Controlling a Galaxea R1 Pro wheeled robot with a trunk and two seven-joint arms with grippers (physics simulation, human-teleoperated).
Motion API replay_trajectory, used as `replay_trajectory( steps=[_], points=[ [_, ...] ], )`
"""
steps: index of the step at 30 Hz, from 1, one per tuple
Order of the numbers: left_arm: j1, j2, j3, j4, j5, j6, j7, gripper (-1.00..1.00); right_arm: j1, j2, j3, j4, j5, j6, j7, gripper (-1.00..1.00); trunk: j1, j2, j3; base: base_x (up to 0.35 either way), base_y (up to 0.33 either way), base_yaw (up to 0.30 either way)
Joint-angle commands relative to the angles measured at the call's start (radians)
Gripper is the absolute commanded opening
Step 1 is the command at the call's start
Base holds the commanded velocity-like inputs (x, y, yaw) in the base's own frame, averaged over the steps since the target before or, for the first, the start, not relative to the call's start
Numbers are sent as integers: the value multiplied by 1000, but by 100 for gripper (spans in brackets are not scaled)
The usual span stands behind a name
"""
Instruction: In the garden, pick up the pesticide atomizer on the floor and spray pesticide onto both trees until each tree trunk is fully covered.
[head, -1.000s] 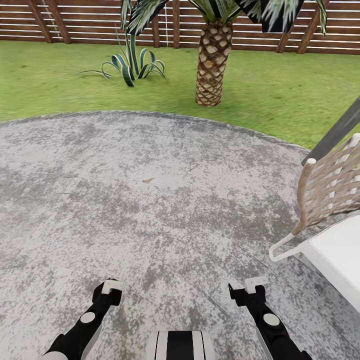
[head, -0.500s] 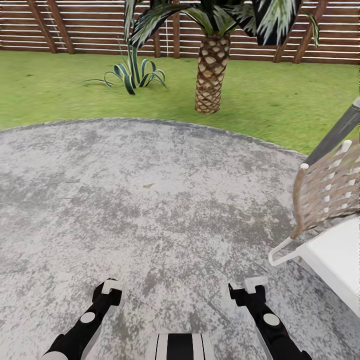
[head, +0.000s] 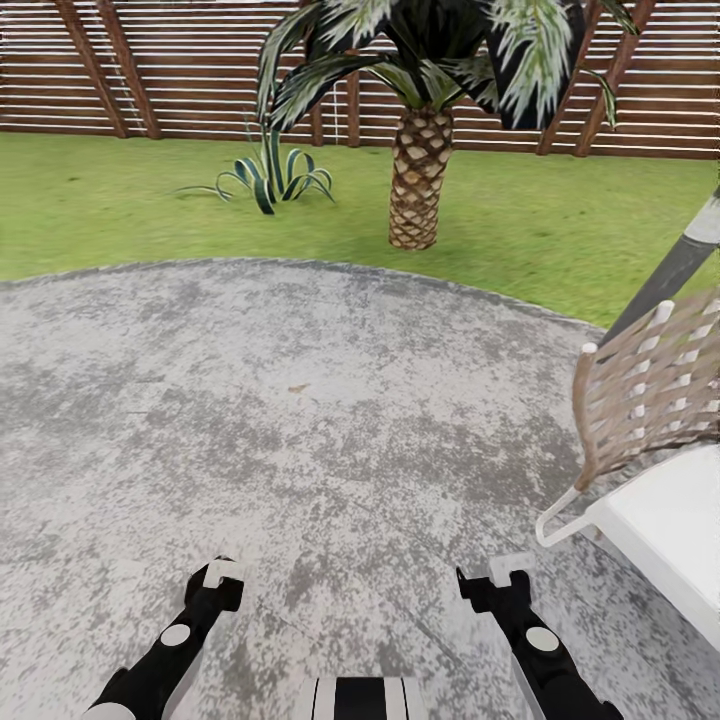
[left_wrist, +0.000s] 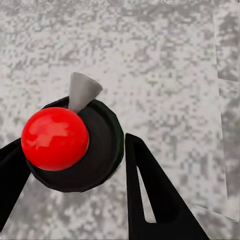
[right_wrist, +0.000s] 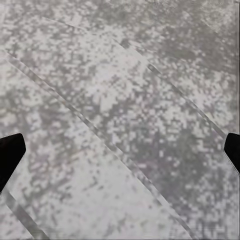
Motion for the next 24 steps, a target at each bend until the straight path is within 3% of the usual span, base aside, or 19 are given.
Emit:
replay_trajectory(
  steps=[1, 17, 24],
  points=[
    [0, 0, 2, 1, -9, -3, 0, -100, 0, -1, 1, -2, 10, 7, 0, 100, -1, 0, 3, 0, 0, 0],
    [0, 1, 3, 3, -6, 0, 2, -100, 0, 0, 4, 3, 12, 4, 4, 100, -8, 4, 70, 0, 0, 0],
    [1, 1, 7, 6, -1, 3, 2, -100, 2, -3, 54, 8, 14, 2, 7, 100, -11, 5, 108, 0, 0, 0]
  ],
)
